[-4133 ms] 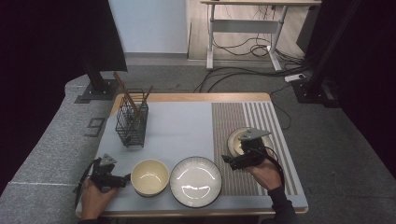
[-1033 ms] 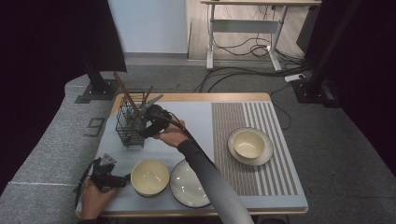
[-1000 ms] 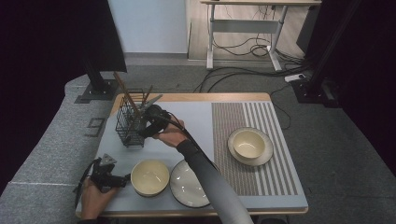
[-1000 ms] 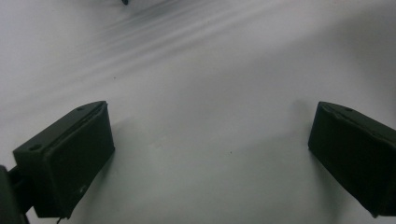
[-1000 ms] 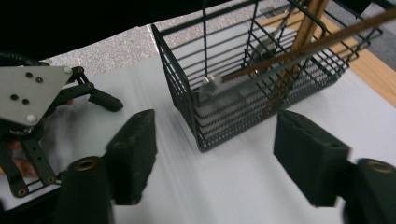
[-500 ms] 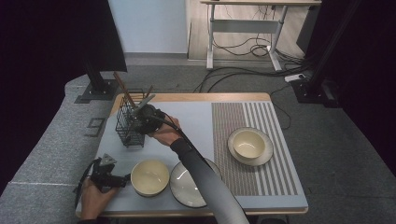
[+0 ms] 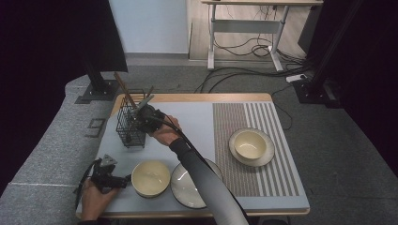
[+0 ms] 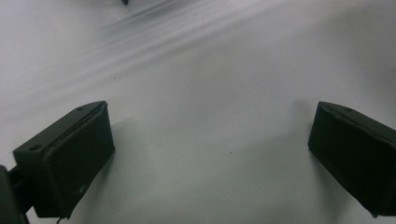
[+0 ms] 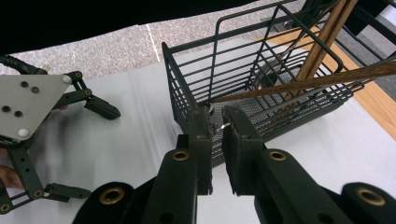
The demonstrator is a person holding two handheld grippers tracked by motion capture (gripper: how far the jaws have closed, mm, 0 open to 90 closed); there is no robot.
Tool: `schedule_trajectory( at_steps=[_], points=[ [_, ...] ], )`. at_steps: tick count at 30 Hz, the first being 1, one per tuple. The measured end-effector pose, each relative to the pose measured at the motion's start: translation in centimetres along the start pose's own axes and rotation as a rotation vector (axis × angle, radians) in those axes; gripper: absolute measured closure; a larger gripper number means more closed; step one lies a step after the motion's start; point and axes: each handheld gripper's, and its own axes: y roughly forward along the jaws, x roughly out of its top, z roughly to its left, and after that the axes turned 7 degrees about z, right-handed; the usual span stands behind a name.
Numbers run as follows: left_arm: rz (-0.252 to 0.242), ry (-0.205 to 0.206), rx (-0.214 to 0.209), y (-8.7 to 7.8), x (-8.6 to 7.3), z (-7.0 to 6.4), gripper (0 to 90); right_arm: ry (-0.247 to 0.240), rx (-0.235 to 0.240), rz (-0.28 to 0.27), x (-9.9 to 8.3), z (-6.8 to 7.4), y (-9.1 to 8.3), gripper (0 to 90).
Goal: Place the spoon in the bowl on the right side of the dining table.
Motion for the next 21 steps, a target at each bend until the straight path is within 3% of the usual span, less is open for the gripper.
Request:
schedule_trajectory(
  at_steps=[21],
  points=[
    [-0.001, -0.001, 0.002, 0.0, 0.0, 0.0, 0.0, -0.009, -0.045, -0.039, 0.8, 0.4, -1.6, 88.9]
  ],
)
